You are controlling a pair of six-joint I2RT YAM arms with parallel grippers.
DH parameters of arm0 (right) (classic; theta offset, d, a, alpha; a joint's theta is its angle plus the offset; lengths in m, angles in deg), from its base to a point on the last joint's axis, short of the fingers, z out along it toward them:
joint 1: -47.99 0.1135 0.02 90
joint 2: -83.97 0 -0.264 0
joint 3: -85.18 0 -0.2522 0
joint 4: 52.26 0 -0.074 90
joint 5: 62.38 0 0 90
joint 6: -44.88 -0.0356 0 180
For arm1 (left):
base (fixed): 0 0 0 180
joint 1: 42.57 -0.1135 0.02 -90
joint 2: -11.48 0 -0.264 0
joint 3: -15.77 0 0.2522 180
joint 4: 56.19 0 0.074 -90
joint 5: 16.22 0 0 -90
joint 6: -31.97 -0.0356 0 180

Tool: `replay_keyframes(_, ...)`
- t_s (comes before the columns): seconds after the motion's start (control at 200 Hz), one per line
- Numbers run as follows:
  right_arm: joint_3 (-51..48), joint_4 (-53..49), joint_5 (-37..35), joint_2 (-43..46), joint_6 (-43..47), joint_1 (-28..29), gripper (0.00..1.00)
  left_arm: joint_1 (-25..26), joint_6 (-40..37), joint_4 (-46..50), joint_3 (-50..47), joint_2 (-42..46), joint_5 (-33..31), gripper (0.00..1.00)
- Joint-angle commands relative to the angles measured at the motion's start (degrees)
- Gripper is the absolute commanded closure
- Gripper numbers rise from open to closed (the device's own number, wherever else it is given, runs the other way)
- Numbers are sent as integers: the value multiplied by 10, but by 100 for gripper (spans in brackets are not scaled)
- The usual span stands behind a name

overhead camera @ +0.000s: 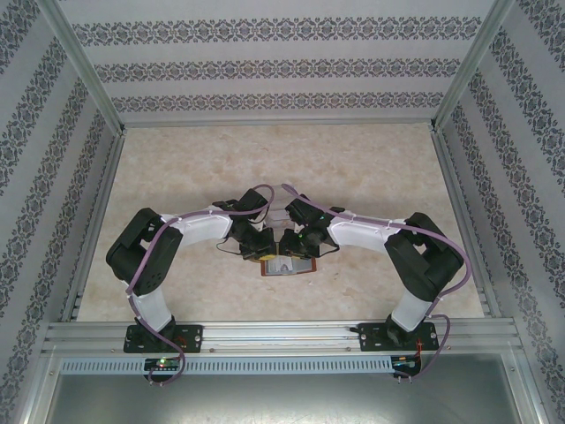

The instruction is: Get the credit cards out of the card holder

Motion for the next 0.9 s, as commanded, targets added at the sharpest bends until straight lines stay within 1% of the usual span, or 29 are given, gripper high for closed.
replay_keyframes(0.0,6,-50,-35,1,7,-1,69,5,-11,18,4,-3,-20,91)
replay_keyframes(0.435,8,-80,-46,29,12,-4,69,5,-28,61,22,9,-47,91)
replay_keyframes(0.54,-2,-48,-29,40,8,-7,70,5,-29,64,25,11,-45,91)
replay_keyframes(0.684,-19,4,9,47,2,-15,74,5,-31,66,31,10,-43,91)
replay_keyframes(0.894,-18,44,40,25,-2,-18,76,5,-30,54,23,-1,-34,91)
